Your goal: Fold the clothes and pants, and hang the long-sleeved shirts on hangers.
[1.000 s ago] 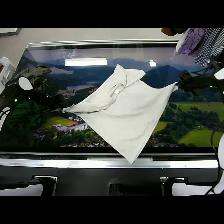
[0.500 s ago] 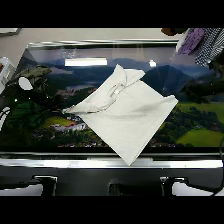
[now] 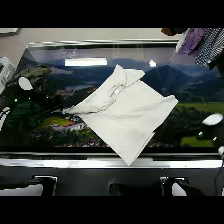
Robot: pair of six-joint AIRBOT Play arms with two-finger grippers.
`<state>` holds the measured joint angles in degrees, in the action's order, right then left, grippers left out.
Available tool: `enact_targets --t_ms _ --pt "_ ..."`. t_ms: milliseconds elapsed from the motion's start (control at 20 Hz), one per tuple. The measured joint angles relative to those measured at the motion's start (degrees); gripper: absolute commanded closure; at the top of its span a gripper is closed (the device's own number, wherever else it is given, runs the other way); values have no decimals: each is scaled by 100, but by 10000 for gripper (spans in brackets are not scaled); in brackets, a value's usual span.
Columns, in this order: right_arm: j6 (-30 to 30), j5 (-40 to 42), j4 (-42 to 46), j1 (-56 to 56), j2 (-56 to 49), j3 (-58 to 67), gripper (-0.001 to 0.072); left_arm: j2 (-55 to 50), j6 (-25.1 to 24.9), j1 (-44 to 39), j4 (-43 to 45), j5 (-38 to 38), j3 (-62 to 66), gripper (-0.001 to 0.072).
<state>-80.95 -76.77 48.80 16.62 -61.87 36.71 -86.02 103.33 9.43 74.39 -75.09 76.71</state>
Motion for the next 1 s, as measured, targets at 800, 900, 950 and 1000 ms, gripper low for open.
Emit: enact_targets --t_ms 800,900,950,1000 --pt "-1633 2243 -181 -3161 404 -1534 368 -46 -2 -103 7 -44 0 690" --pt "-1674 2588 -308 -3191 400 -1537 624 -55 -2 -103 7 -46 0 690" --pt "-1679 2747 -326 -3195 396 -1534 680 -57 -2 -103 7 -46 0 690" --pt "-1661 2846 -428 -3198 393 -1510 680 -59 -2 -103 7 -44 0 690"
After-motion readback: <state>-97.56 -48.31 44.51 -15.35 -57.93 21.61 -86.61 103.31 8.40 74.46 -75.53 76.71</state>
